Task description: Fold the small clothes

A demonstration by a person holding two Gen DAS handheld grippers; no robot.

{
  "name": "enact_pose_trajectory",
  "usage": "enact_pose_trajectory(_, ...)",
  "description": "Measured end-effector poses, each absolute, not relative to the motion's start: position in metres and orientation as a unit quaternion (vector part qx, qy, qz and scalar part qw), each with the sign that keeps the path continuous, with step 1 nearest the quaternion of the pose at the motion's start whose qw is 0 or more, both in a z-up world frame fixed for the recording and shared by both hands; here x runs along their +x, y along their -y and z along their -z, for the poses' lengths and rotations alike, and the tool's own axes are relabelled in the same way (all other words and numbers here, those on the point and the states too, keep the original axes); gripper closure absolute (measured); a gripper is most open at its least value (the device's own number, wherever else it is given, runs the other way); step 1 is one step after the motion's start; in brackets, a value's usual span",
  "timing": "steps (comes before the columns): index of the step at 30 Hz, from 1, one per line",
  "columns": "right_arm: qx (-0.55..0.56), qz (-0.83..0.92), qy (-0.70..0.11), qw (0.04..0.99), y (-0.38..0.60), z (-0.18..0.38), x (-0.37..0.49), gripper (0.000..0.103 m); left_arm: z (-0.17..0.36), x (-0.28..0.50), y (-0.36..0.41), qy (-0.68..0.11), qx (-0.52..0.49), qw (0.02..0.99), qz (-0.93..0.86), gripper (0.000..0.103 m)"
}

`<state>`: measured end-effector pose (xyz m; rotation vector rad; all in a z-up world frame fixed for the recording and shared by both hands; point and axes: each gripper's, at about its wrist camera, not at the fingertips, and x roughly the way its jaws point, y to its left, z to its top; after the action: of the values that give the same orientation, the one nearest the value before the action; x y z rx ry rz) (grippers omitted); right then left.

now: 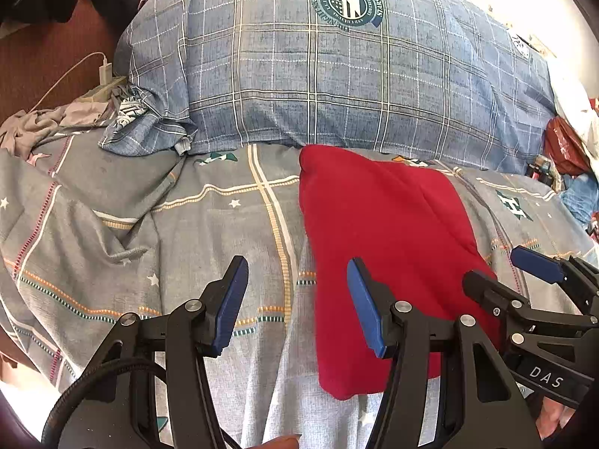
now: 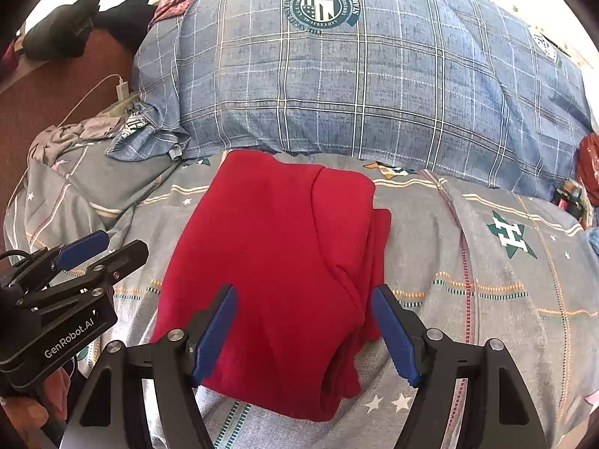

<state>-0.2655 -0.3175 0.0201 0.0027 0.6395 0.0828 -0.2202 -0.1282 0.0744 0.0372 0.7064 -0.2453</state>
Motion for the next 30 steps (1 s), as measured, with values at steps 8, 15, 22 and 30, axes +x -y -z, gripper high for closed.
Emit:
enact_pose_trajectory(8, 0.003, -0.042, -0.316, 0.948, 0.314, -0.019, -0.264, 0.031, -0.074, -0.22, 0.13, -0.344, 0.022, 0.931, 0.12, 0.048)
enact_pose_trajectory(15, 0.007, -0.043, -0.318, 0.947, 0.312, -0.018, -0.263, 0.031, -0.074, -0.22, 0.129, -0.342, 0.021, 0.932, 0.118, 0.048)
enact_pose_trajectory(22, 0.011, -0.044, -0.32, 0.946, 0.31, -0.017, -0.261, 0.031, -0.073, -0.218, 0.13, -0.345, 0.02, 0.931, 0.115, 0.048)
enact_pose_trajectory(30, 0.015, -0.043, -0.32, 0.946, 0.304, -0.016, -0.259, 0.031, -0.072, -0.217, 0.13, -0.347, 0.017, 0.931, 0.112, 0.048)
